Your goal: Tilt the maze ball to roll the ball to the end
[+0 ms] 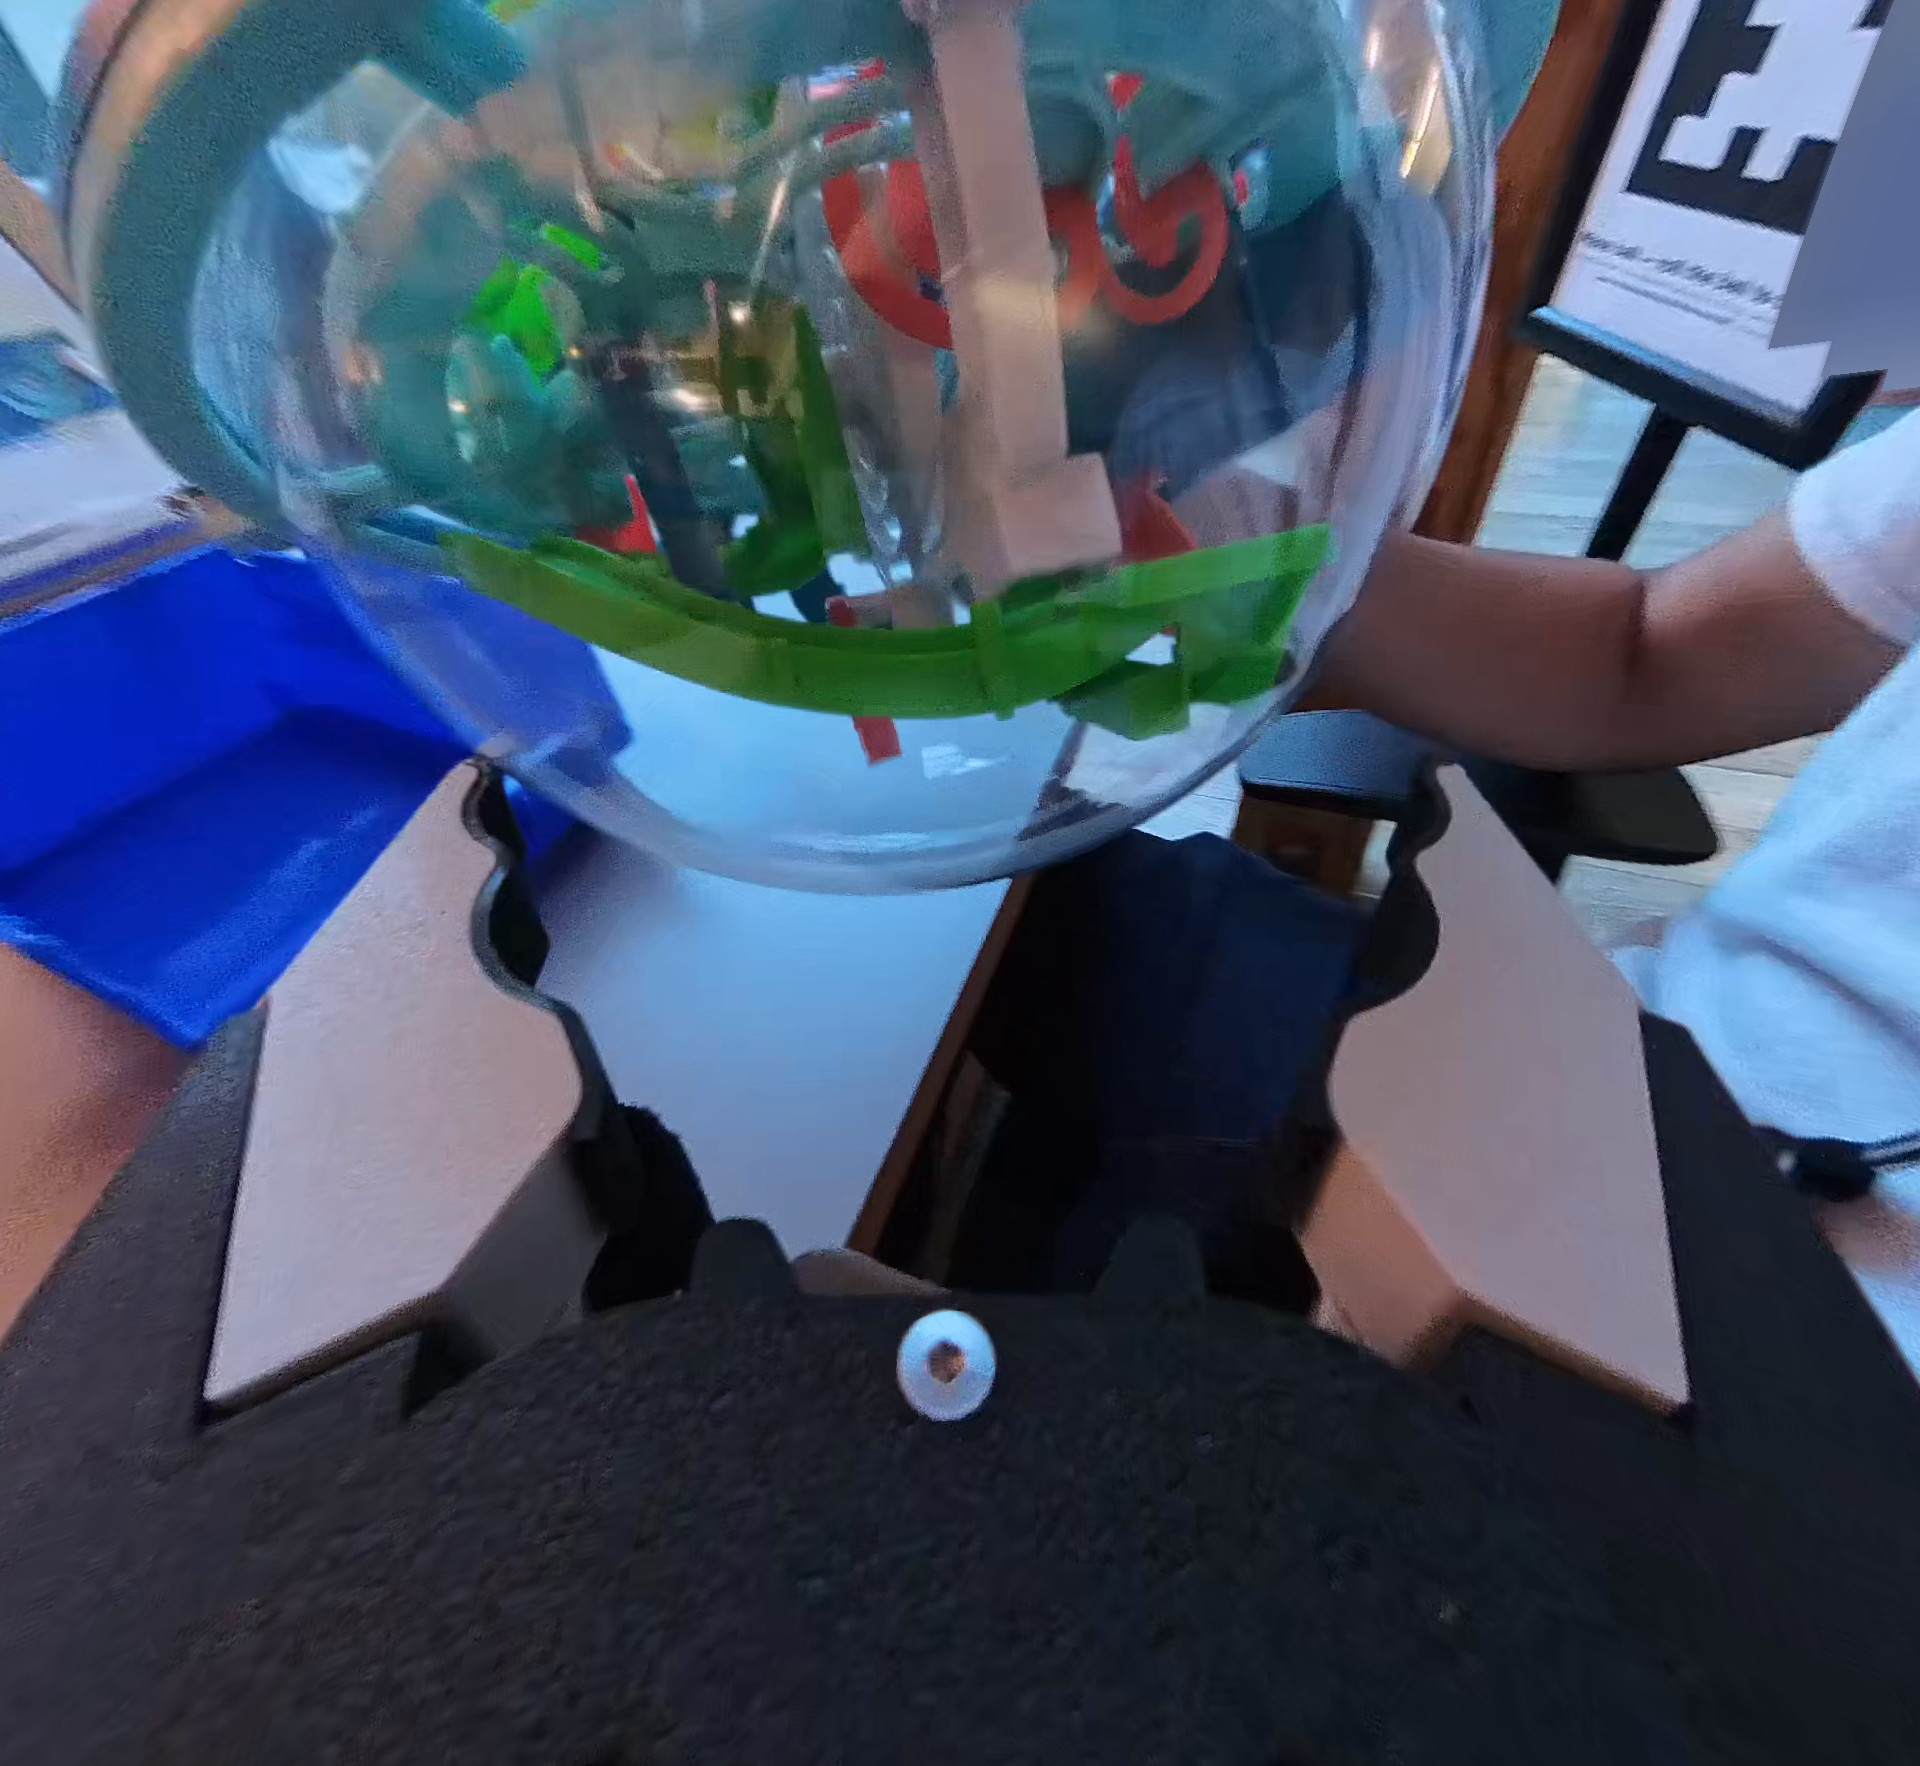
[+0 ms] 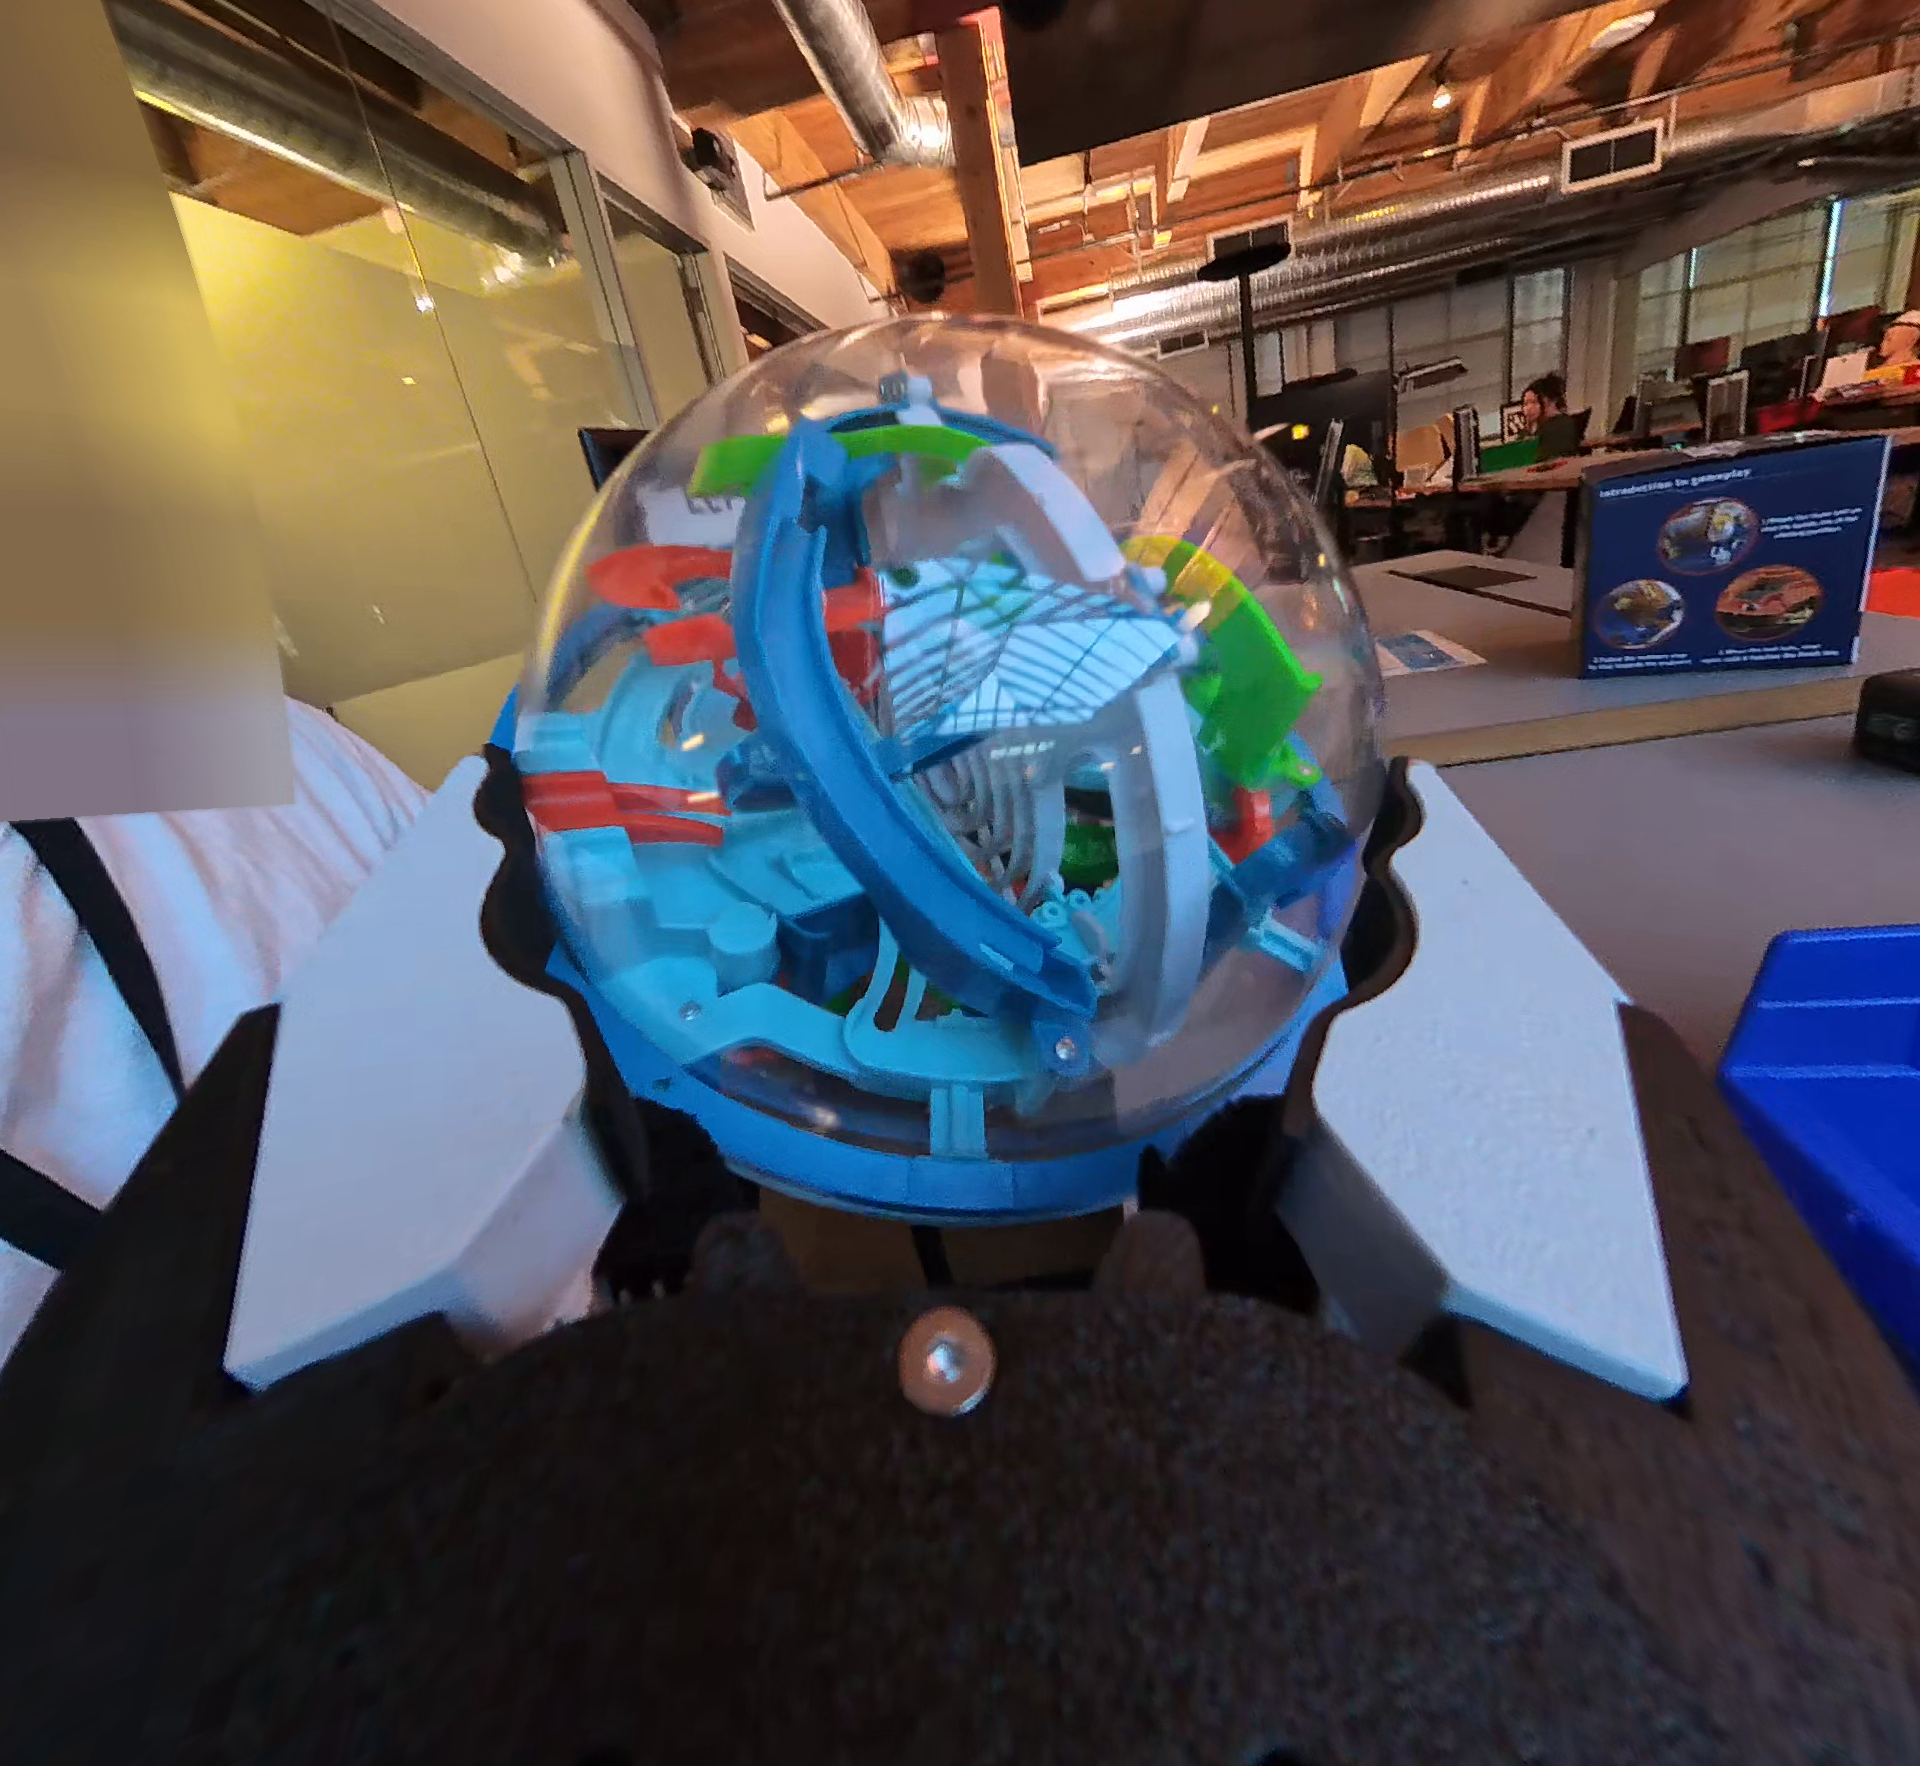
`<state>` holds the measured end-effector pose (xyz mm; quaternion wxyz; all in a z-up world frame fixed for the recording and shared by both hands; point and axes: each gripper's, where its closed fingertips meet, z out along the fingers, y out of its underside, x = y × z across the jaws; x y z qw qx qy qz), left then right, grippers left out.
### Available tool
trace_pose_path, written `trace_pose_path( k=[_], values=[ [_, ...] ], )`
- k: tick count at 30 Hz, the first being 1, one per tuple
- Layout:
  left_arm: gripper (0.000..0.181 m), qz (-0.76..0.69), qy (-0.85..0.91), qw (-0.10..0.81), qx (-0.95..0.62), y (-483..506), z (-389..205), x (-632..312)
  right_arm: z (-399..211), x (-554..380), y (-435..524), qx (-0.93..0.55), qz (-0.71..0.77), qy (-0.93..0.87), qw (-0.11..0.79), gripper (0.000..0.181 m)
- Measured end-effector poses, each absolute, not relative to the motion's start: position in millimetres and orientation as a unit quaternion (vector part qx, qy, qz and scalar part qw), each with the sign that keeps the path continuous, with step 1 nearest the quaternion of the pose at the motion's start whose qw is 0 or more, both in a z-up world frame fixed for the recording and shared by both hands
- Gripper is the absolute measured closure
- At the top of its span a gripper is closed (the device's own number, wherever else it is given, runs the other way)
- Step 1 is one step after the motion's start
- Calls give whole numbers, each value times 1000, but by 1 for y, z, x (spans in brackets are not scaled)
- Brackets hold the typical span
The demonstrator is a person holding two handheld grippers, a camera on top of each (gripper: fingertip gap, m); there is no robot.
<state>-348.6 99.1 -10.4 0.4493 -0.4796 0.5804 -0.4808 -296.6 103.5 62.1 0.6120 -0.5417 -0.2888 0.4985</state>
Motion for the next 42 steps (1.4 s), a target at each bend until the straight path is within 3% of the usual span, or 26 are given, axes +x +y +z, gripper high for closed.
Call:
trace_pose_path(
  k=[7,14,17,20,24,32,42],
  values=[
    [22,-608,497,368,-499,94,-12,-344,49,-299,103,-575,448,-313,609,29],
    [25,-643,481,330,-496,93,-34,-332,44,-306,104,-619,391,-311,606,29],
    [26,-629,501,337,-489,87,-46,-327,52,-309,100,-626,401,-308,594,30],
    [26,-610,511,361,-485,88,-49,-324,57,-304,100,-627,382,-310,605,48],
    [26,-595,501,411,-476,96,-42,-322,52,-307,101,-619,341,-334,624,34],
    [26,-566,529,399,-491,90,-66,-310,41,-322,103,-684,249,-418,543,30],
    [26,-640,466,350,-500,84,-63,-311,39,-343,124,-770,218,-436,413,29]
  ],
)
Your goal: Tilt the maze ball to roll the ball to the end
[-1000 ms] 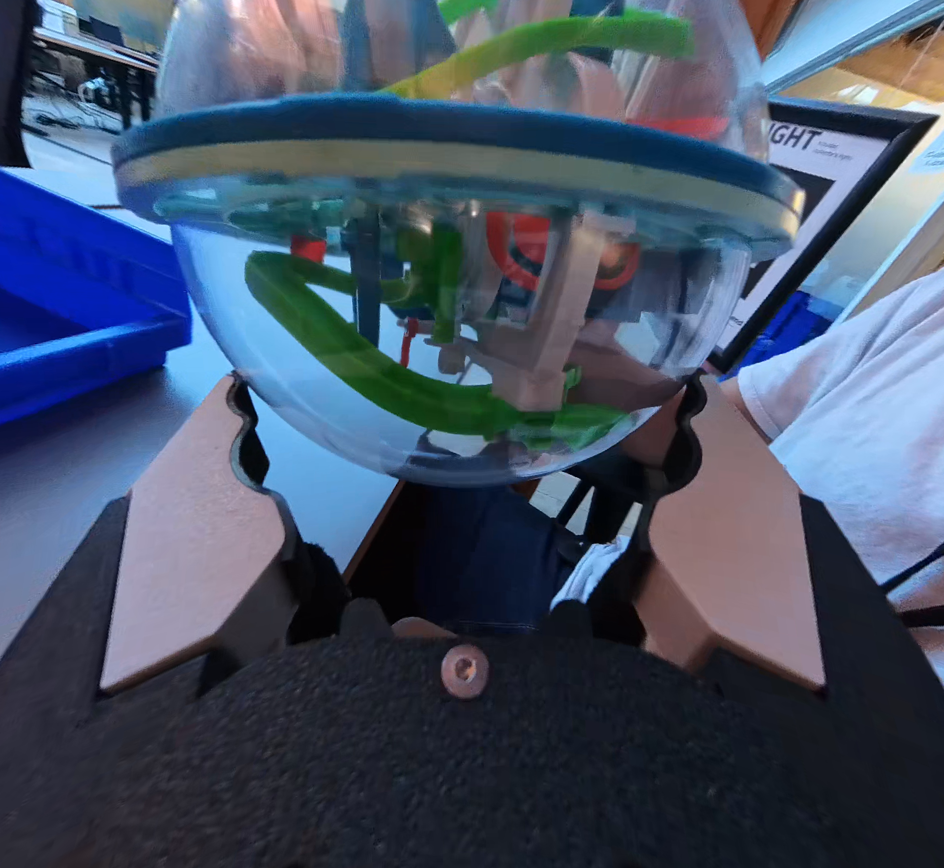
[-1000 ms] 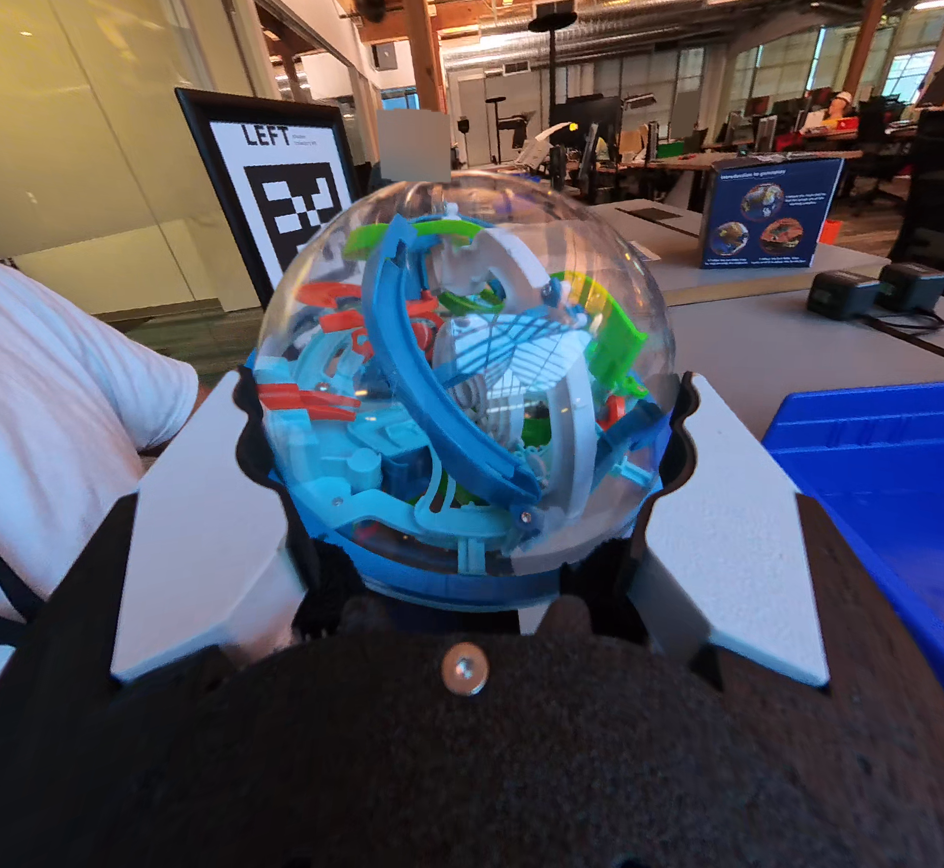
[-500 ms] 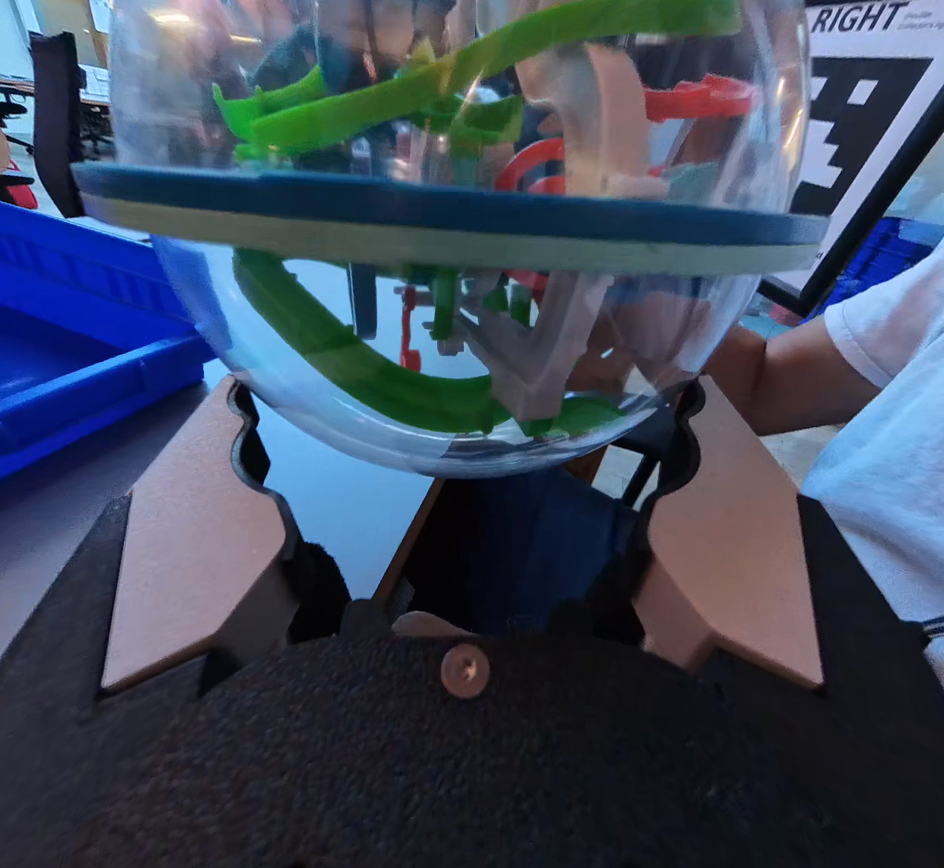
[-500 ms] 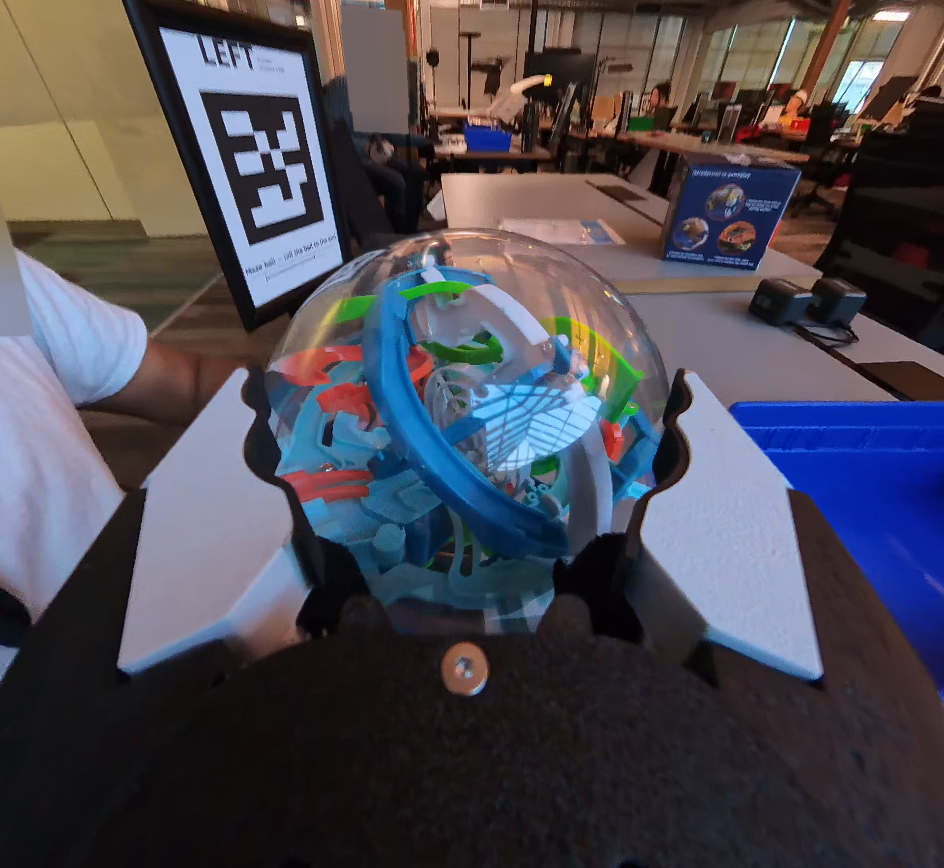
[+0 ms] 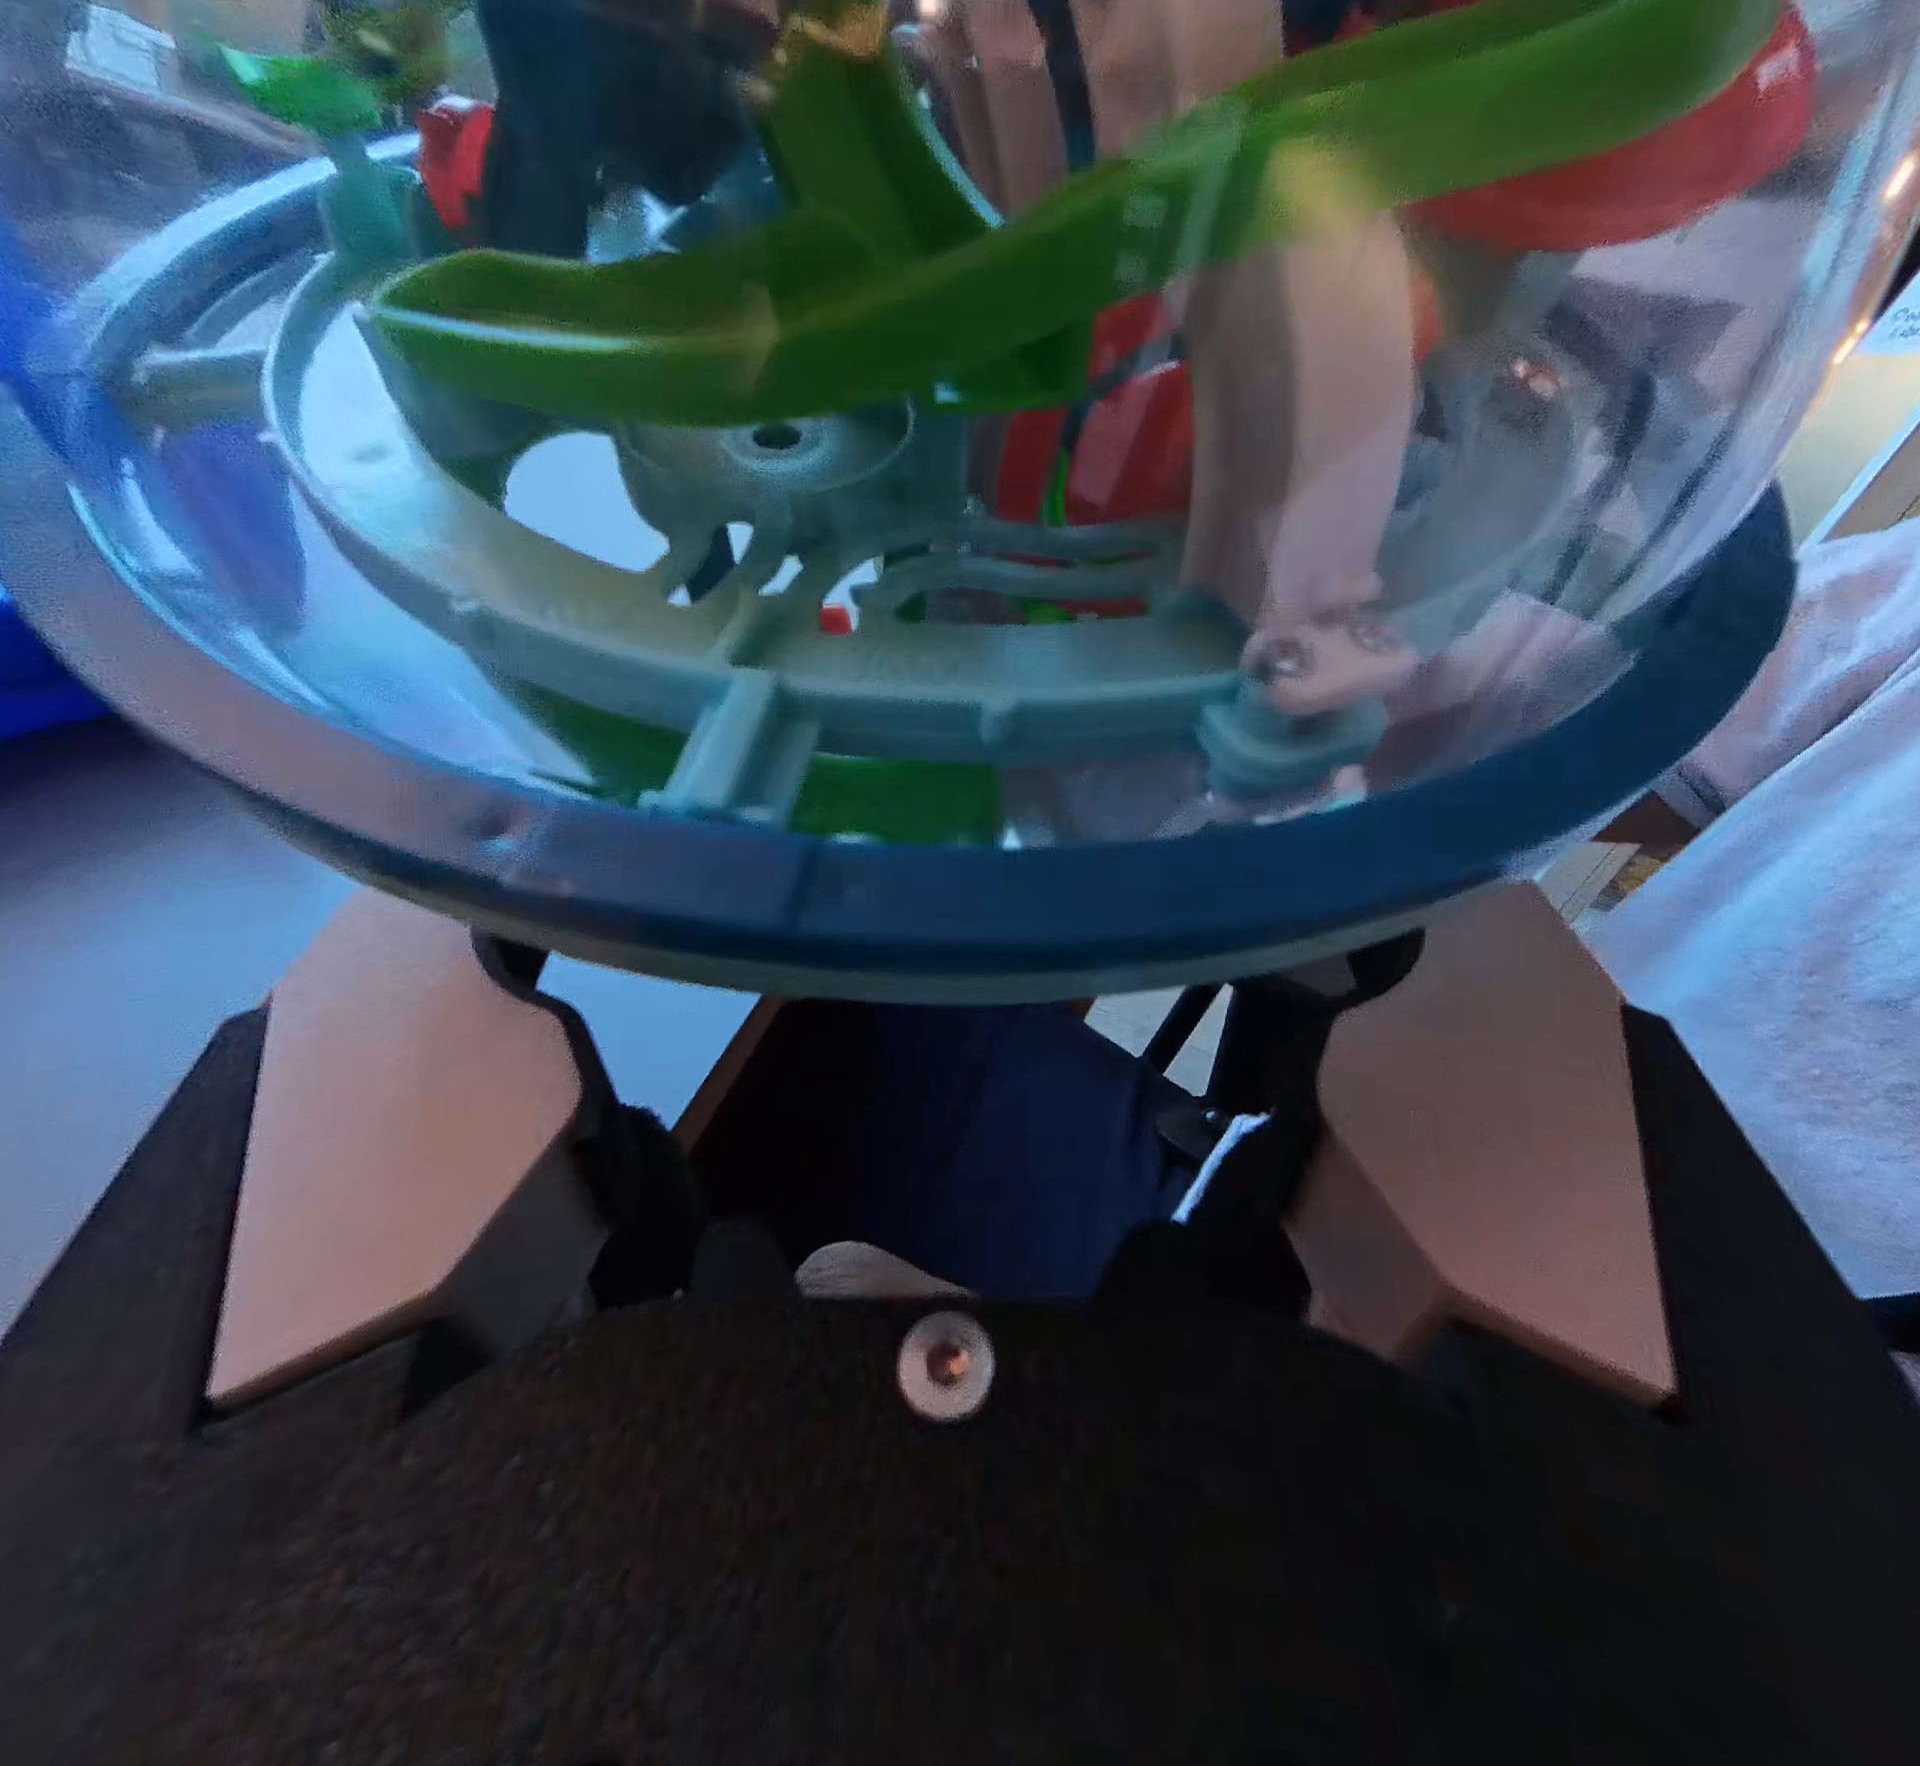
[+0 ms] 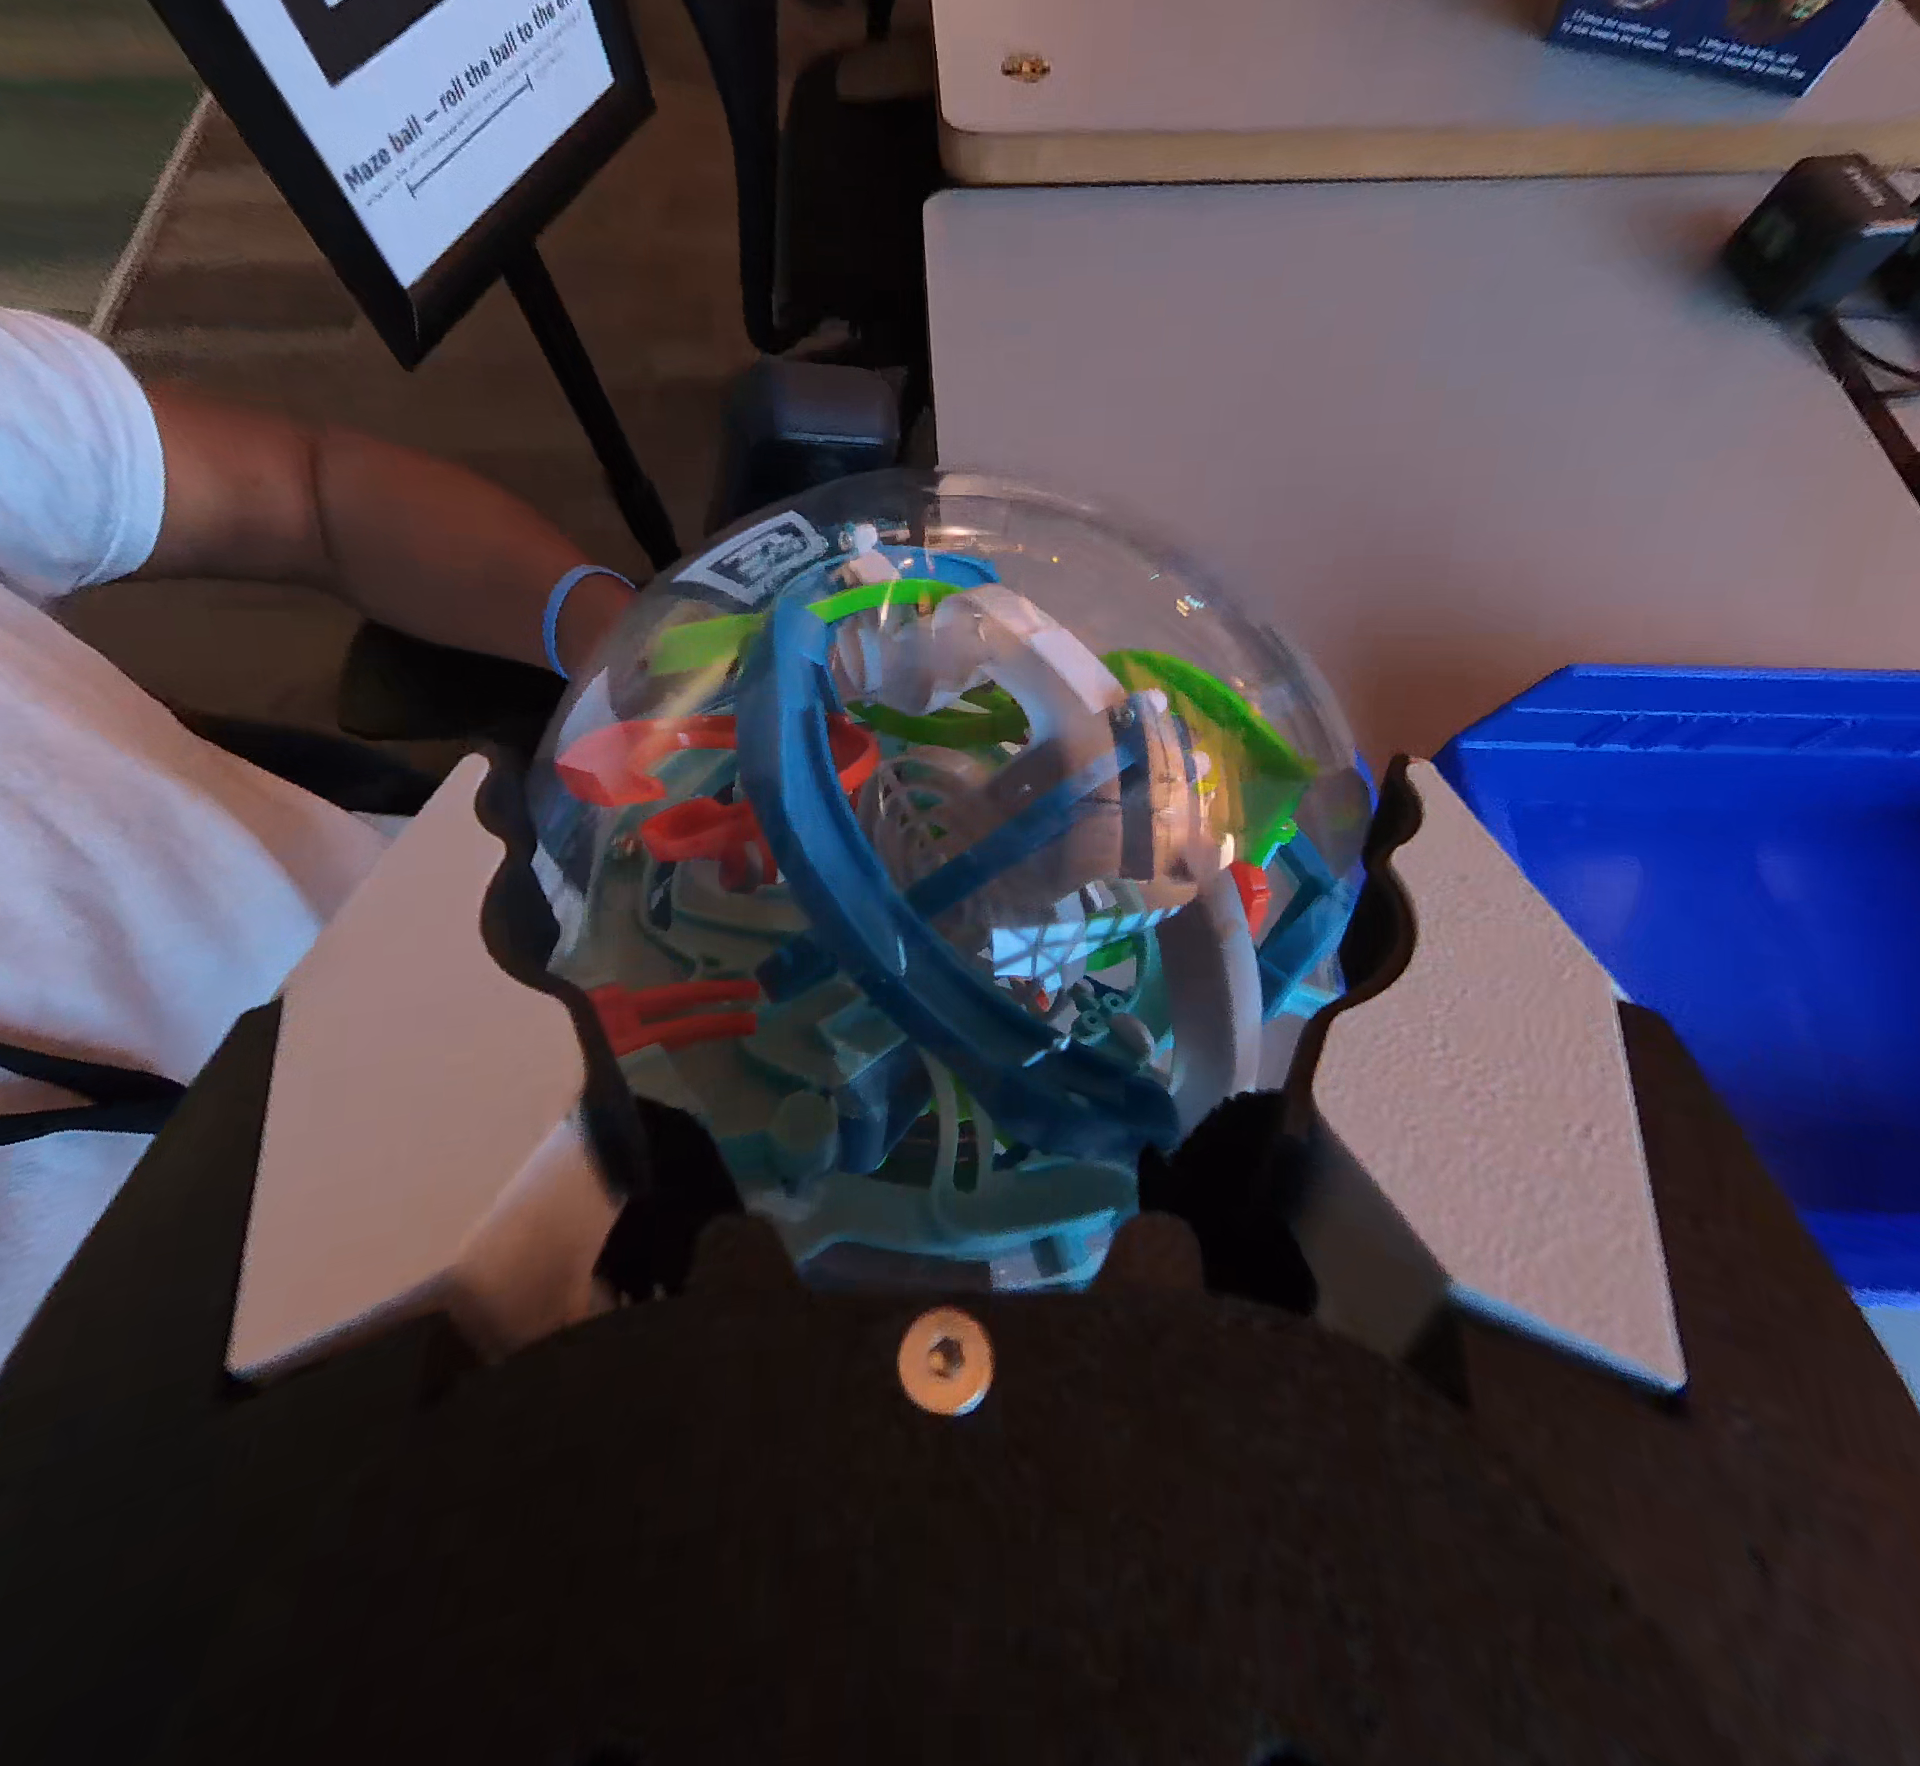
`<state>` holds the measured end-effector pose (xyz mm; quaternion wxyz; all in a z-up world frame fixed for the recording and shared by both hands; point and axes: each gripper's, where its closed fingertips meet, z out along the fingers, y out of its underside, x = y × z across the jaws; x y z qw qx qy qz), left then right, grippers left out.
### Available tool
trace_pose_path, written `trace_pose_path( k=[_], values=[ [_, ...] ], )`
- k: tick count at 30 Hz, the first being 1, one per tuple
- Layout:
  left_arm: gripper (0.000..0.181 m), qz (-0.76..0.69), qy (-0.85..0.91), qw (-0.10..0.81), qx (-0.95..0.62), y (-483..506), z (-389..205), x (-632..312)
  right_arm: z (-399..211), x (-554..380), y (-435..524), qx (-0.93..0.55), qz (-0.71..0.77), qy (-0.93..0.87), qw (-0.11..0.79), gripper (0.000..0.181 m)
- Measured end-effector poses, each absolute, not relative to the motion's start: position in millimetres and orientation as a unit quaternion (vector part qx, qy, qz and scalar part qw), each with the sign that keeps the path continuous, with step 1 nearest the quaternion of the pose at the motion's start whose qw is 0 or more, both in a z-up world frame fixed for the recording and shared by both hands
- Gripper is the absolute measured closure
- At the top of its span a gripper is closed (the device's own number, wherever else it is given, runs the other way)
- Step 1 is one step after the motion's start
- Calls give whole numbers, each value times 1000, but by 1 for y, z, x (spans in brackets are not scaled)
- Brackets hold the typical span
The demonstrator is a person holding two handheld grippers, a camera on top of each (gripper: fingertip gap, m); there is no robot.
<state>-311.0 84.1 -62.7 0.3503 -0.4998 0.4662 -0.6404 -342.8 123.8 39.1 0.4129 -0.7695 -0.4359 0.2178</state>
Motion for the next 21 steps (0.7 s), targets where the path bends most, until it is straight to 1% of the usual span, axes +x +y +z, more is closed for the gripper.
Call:
trace_pose_path(
  k=[8,16,21],
  values=[
    [26,-660,436,338,-509,96,-54,-323,41,-344,139,-783,244,-399,410,27],
    [26,-673,428,288,-530,94,-71,-319,23,-340,150,-805,262,-372,381,27],
    [26,-668,423,244,-562,87,-95,-313,-4,-328,151,-814,295,-348,359,27]
  ],
)
